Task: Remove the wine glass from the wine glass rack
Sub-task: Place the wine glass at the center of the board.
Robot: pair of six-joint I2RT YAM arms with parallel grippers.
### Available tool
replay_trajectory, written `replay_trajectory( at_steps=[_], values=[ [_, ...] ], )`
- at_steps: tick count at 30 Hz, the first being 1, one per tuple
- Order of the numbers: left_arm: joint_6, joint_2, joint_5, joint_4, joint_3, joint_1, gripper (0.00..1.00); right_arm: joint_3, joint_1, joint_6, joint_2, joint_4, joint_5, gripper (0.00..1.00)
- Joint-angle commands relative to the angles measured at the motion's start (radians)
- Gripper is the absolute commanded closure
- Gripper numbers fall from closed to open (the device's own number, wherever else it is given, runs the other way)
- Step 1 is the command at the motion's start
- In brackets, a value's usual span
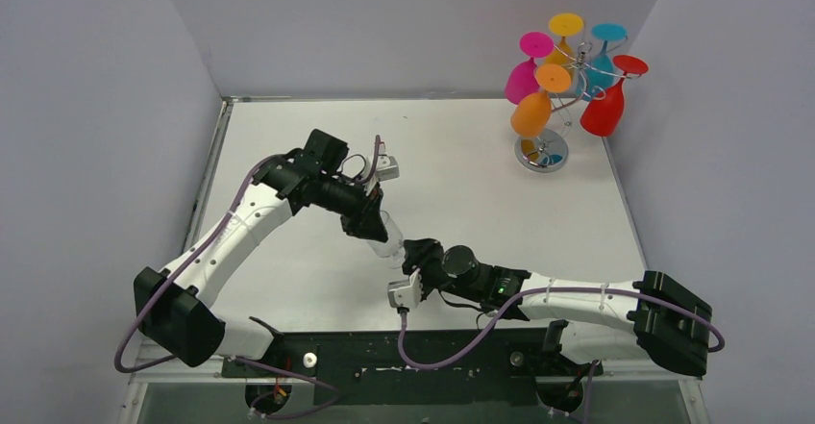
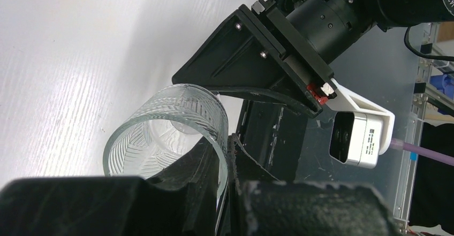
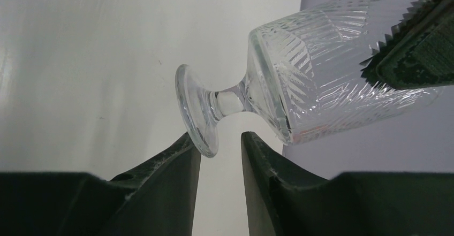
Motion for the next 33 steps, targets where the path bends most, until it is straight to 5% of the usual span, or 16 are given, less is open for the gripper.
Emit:
replay_trajectory(
  at_steps=[1,17,28,33],
  values=[
    [-0.013,-0.043,-0.046,0.028,-0.005,-0.008,1.0,0.007,-0.008,0.021,-0.04,0.17,0.033,0.66],
    [-0.203,-0.102,-0.524,0.231,-0.064,0.01,1.0,-0.058,-0.009,0.165,-0.123,0.27,0.176,0.5],
    [-0.429,0.035,-0.799,0.349,-0.098,0.215,1.0,0.001,-0.011,0.669,-0.131,0.292,0.488,0.26],
    [-0.459,0.115,-0.814,0.37,-0.056,0.227,1.0,0.086,-0.026,1.046,-0.122,0.181,0.669,0.09]
  ],
)
